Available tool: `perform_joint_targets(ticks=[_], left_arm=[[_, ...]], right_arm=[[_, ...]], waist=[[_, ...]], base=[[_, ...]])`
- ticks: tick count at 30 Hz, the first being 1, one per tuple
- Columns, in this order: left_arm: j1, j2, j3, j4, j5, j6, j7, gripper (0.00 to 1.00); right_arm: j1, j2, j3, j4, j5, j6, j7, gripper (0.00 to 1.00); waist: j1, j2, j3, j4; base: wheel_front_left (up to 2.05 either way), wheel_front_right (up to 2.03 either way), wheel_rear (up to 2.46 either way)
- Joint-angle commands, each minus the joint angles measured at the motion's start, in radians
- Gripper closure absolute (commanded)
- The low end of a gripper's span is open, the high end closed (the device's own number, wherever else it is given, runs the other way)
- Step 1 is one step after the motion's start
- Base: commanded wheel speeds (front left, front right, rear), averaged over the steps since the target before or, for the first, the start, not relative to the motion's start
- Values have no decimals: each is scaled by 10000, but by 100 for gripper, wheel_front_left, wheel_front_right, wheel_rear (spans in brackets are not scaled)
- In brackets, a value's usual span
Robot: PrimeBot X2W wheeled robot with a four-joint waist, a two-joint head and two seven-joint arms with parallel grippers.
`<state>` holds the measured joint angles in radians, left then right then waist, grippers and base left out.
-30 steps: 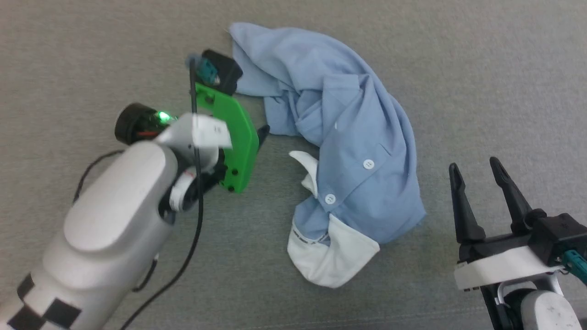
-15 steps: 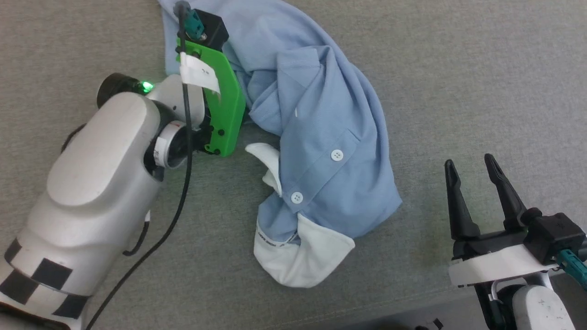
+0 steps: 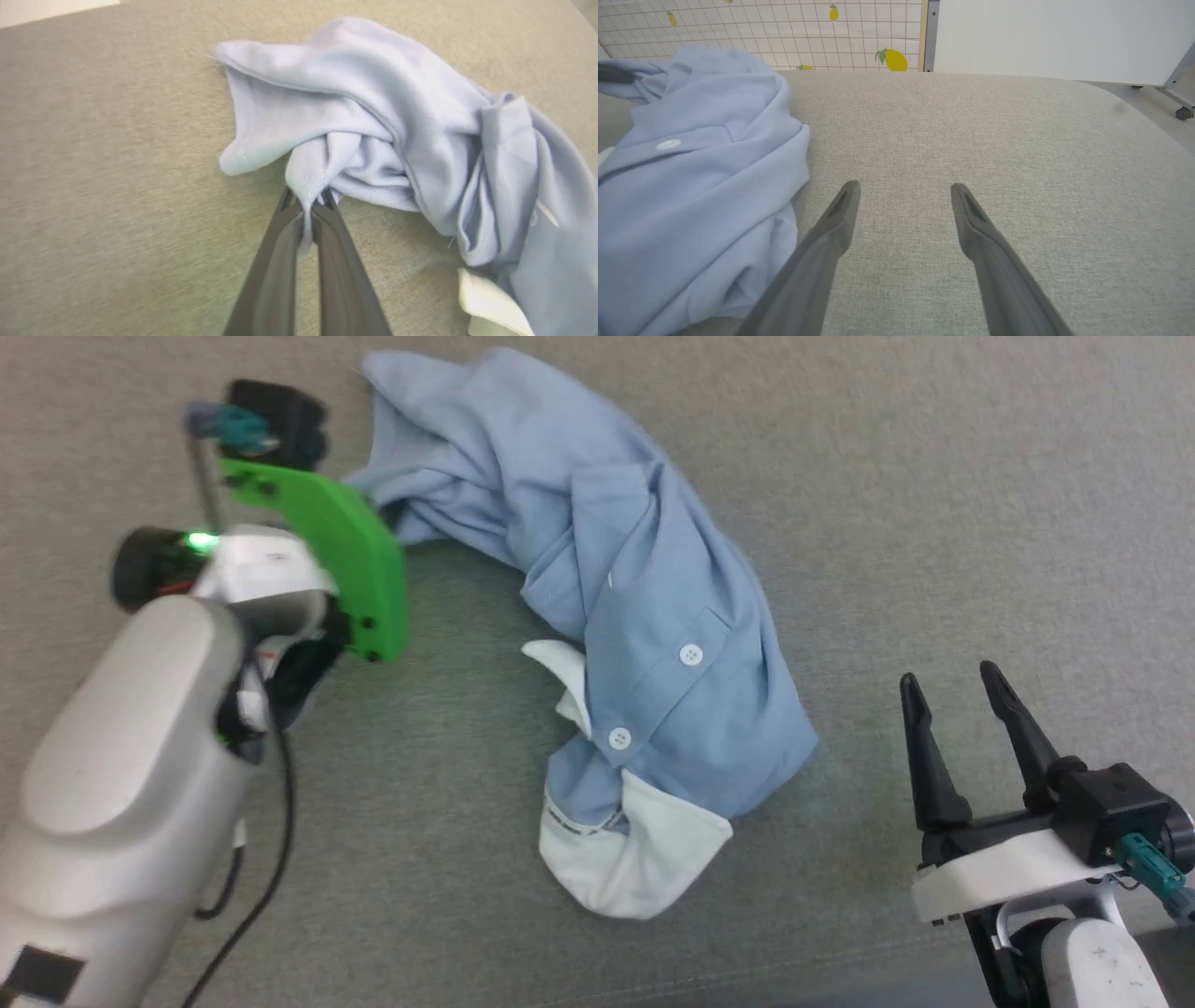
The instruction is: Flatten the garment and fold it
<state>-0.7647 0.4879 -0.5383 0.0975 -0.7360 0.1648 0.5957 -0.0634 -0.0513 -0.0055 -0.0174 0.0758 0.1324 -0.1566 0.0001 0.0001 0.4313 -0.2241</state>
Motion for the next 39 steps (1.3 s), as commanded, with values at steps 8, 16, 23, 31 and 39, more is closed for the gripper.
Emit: perform_joint_targets(ticks=[8,16,23,31,39], left_arm=[[1456,1447,1611,-635,-12,810,-1431,100],[3118,1977,1646,-543,209,819,-2264,0],[3461,1640,1733,-823,971,549,-4897,0],[4833,1493,819,-1485,2763,410,-7931,0],[5572,829,-197,-1579,3361,617,-8178,0]], right_arm=[[135,11,34,-242,15,-17,516,0],[248,11,111,-304,33,-17,692,0],[298,11,35,-358,-25,-17,826,0],[531,11,-154,-562,-122,-17,1324,0],[-212,-1316,401,-941,780,-17,3622,0]], waist=[[-1,-1,-1571,1709],[-1,-1,-1693,1954],[-1,-1,-2001,2192],[-1,-1,-2451,2787],[-1,-1,-2072,3713]], base=[[0,0,0],[0,0,0],[0,0,0],[0,0,0],[0,0,0]])
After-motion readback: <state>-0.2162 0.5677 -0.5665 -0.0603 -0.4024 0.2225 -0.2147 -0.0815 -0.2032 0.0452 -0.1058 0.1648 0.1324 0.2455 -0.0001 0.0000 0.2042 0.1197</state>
